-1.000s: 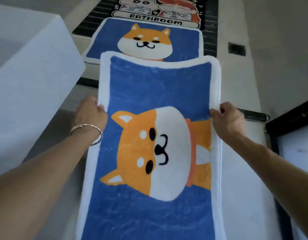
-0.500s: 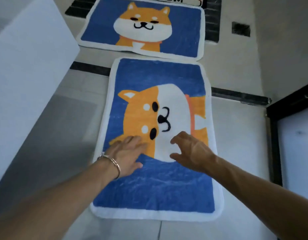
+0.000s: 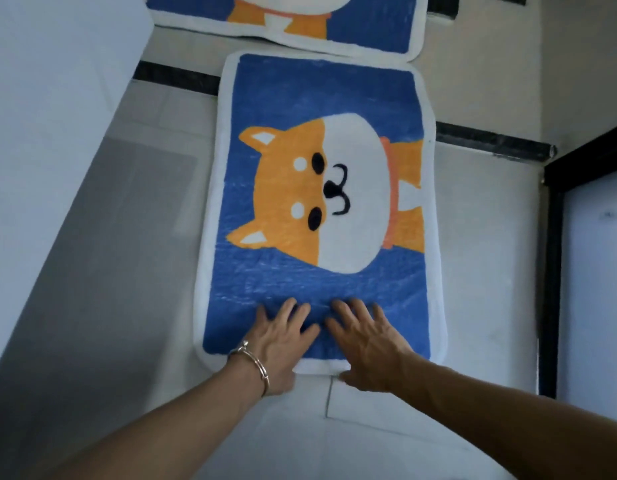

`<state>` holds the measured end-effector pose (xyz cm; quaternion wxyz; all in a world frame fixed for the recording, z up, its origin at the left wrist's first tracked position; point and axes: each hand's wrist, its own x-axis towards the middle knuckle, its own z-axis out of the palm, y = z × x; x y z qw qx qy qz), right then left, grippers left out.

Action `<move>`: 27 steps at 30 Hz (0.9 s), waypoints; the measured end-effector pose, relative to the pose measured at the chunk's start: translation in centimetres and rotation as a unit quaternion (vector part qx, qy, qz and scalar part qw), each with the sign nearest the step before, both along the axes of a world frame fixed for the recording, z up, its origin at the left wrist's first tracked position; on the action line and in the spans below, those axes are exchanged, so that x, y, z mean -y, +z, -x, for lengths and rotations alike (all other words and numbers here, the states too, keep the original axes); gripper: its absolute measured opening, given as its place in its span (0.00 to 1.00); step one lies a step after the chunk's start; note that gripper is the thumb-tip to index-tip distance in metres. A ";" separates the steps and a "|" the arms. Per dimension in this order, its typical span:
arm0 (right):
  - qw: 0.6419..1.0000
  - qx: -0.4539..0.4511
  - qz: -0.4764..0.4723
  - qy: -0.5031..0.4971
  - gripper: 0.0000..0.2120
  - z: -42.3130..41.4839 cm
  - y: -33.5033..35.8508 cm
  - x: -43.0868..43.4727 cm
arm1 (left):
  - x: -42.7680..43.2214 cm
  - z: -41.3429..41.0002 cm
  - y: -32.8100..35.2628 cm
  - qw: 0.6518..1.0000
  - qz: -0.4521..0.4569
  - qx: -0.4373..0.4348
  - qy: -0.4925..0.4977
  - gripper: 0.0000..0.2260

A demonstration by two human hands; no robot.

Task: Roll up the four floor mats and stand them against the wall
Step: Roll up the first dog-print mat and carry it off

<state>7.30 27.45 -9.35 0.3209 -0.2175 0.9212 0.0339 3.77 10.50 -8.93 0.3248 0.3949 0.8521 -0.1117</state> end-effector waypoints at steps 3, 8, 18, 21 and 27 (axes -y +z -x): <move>1.000 0.010 -0.028 -0.007 0.40 -1.1 0.0 0.5 | -0.2 -0.8 0.1 1.000 -0.001 0.002 -0.009 0.26; 0.999 -0.005 0.005 -0.032 0.19 0.6 0.9 1.3 | -0.6 0.6 1.1 0.999 -0.046 -0.009 0.020 0.14; 0.984 -0.157 0.083 0.022 0.28 2.0 1.4 -0.3 | 0.3 4.3 1.4 0.984 -0.084 0.042 0.153 0.15; 0.982 -0.181 0.041 0.043 0.30 2.1 1.1 -0.3 | 0.0 5.2 1.0 0.989 -0.062 0.046 0.129 0.14; 0.979 -0.193 -0.038 0.046 0.17 2.6 0.5 1.3 | 0.1 4.9 -0.5 0.984 -0.143 -0.105 -0.032 0.16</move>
